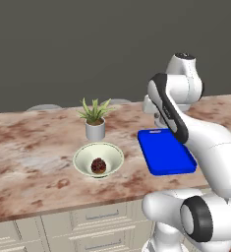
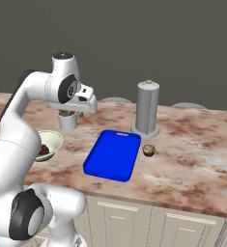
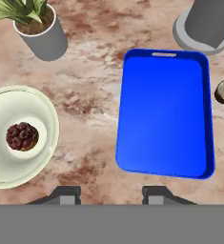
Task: Place the bowl with cake and the cupcake onto the tray.
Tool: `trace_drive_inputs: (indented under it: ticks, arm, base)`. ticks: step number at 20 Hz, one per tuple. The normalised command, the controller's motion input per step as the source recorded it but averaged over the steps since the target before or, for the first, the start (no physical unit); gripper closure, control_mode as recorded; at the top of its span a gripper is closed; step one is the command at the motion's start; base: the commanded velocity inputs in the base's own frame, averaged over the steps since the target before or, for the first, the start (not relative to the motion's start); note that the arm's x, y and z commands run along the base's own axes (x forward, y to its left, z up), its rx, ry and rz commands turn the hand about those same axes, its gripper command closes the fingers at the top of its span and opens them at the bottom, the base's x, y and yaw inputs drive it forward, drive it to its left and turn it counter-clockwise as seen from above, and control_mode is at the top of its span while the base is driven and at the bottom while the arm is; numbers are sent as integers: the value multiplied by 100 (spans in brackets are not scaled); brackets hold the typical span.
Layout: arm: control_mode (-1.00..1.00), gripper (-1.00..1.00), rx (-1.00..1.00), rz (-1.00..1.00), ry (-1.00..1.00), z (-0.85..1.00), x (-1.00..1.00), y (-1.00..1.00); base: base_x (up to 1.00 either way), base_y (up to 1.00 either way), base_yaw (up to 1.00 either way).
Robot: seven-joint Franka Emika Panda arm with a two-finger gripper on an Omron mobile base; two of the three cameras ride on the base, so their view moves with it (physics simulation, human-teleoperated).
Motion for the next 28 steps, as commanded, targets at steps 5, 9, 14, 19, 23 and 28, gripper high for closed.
trace_drive_inputs:
  ticks: [5, 9, 14, 19, 23, 28]
  arm:
    - [-100, -100, 0, -5, 0, -40, 22, 45]
    - [-100, -100, 3, -9, 4, -70, 47, 73]
    - [-100, -100, 6, -6, 10, -70, 56, 42]
    - [-100, -100, 0, -1, 11, -56, 39, 33]
    - [-100, -100, 0, 0, 12, -55, 19, 34]
    - [-100, -100, 0, 0, 11, -55, 10, 29]
  base:
    - [0, 0, 0]
    - [0, 0, 0]
    - [0, 0, 0]
    - [0, 0, 0]
    - [0, 0, 0]
    - [0, 0, 0]
